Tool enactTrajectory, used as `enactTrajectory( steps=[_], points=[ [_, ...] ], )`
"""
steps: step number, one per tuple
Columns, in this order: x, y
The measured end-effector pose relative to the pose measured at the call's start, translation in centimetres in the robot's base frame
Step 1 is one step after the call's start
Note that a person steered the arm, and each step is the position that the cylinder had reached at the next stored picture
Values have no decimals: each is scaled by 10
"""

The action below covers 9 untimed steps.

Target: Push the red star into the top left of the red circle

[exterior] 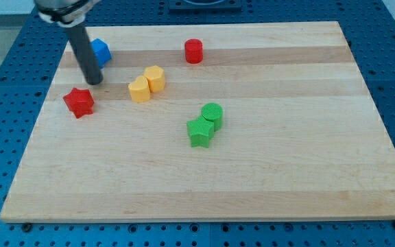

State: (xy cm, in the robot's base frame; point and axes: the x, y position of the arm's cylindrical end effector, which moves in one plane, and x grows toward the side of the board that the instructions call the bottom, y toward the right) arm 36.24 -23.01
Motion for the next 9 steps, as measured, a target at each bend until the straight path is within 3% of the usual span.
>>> enactTrajectory(
  steps=[2, 4, 6, 9],
  points=[
    [41, -60],
    [88, -54],
    [87, -10],
    [63, -2]
  ],
)
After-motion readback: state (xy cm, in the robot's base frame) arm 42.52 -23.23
